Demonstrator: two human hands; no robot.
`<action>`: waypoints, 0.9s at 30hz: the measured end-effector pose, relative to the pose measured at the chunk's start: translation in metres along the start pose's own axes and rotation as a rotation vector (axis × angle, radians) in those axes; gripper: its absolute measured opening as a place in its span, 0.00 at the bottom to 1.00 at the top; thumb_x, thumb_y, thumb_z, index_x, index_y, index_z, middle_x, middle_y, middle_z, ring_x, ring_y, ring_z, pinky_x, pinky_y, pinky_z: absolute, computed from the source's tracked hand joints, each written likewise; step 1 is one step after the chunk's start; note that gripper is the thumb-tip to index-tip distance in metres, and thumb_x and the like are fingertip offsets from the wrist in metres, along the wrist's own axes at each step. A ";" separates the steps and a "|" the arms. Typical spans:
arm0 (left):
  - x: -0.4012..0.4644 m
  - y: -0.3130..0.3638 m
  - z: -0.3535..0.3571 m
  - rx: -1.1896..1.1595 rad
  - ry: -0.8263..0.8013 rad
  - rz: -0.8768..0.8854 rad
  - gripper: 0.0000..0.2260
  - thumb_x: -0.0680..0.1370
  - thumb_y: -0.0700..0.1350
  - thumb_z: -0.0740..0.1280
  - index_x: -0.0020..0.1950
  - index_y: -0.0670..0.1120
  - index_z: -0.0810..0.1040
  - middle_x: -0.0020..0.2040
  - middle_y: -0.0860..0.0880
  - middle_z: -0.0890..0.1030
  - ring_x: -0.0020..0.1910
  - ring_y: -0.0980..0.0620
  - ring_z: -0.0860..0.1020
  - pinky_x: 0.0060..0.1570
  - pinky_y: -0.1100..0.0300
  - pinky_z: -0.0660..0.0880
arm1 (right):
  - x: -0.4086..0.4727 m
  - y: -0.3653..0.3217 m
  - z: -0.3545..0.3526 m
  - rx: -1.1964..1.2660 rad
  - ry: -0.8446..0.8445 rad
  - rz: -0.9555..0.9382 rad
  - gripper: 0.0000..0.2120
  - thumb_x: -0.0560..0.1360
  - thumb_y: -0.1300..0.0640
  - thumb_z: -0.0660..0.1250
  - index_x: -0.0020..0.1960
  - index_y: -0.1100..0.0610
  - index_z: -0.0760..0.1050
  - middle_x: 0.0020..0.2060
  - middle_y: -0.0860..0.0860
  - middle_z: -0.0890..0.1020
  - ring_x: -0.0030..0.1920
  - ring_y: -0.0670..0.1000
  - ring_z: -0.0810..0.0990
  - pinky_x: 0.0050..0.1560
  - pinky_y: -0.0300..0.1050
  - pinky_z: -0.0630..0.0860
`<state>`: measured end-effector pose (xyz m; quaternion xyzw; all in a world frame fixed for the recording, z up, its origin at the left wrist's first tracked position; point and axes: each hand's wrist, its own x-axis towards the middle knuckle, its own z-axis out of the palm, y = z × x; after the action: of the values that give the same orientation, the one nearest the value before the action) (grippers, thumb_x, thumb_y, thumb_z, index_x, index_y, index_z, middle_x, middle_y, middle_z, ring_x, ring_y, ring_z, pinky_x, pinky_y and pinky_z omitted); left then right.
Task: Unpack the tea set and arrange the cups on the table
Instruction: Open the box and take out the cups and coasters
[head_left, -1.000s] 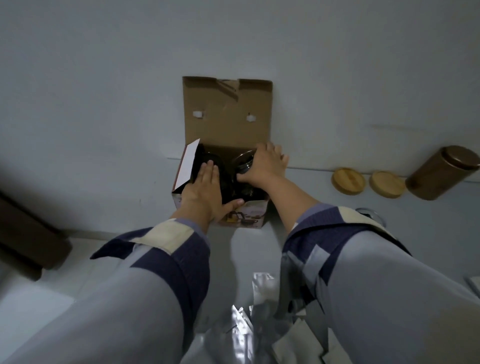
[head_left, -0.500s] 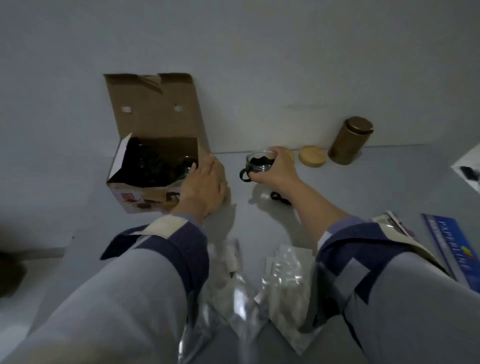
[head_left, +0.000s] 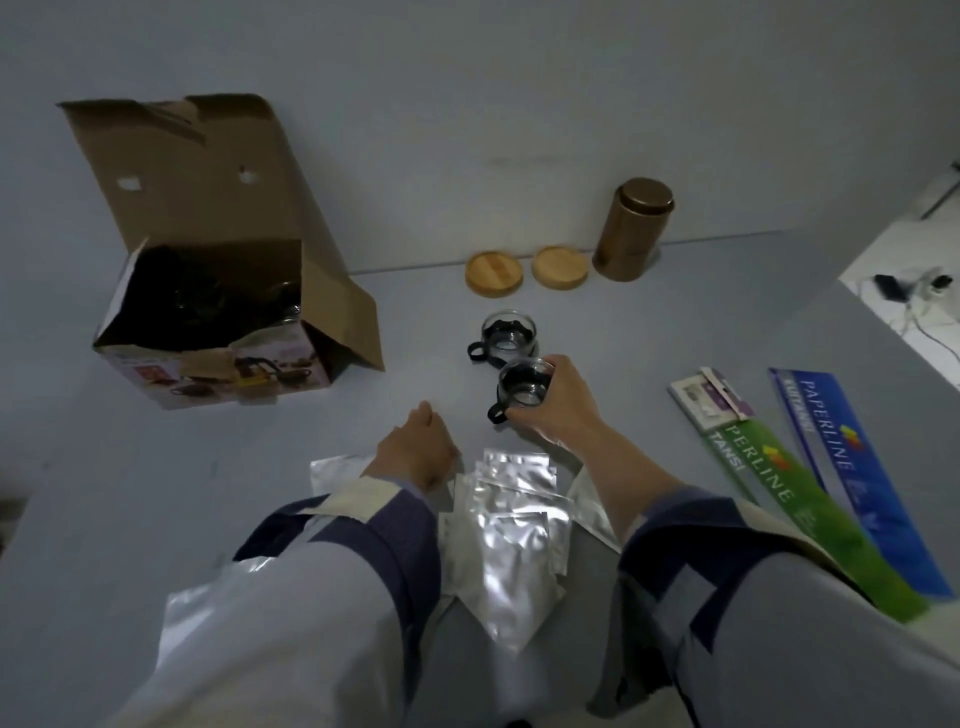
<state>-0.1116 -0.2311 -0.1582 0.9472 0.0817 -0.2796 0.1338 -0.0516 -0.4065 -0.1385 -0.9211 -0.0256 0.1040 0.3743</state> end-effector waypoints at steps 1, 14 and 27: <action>0.001 0.000 0.001 0.004 -0.004 -0.003 0.30 0.82 0.49 0.55 0.78 0.40 0.46 0.79 0.45 0.44 0.76 0.42 0.56 0.73 0.49 0.57 | -0.001 0.002 0.002 -0.010 0.000 0.001 0.39 0.59 0.52 0.80 0.64 0.57 0.65 0.58 0.54 0.75 0.57 0.54 0.77 0.55 0.46 0.75; 0.000 -0.002 -0.012 0.097 0.040 0.021 0.24 0.81 0.46 0.55 0.76 0.41 0.57 0.77 0.44 0.58 0.74 0.44 0.62 0.71 0.51 0.60 | -0.002 -0.009 -0.001 -0.299 -0.077 0.040 0.57 0.62 0.38 0.75 0.77 0.54 0.44 0.71 0.54 0.54 0.72 0.59 0.56 0.71 0.56 0.61; -0.039 -0.107 -0.139 0.030 0.832 -0.030 0.17 0.81 0.49 0.55 0.67 0.43 0.70 0.64 0.45 0.72 0.63 0.46 0.71 0.59 0.51 0.71 | 0.035 -0.180 0.028 -0.250 -0.188 -0.376 0.30 0.77 0.50 0.66 0.74 0.60 0.61 0.69 0.57 0.69 0.69 0.56 0.68 0.68 0.46 0.64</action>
<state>-0.0974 -0.0911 -0.0466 0.9800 0.1383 0.1239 0.0716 -0.0181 -0.2536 -0.0389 -0.9256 -0.2439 0.1141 0.2661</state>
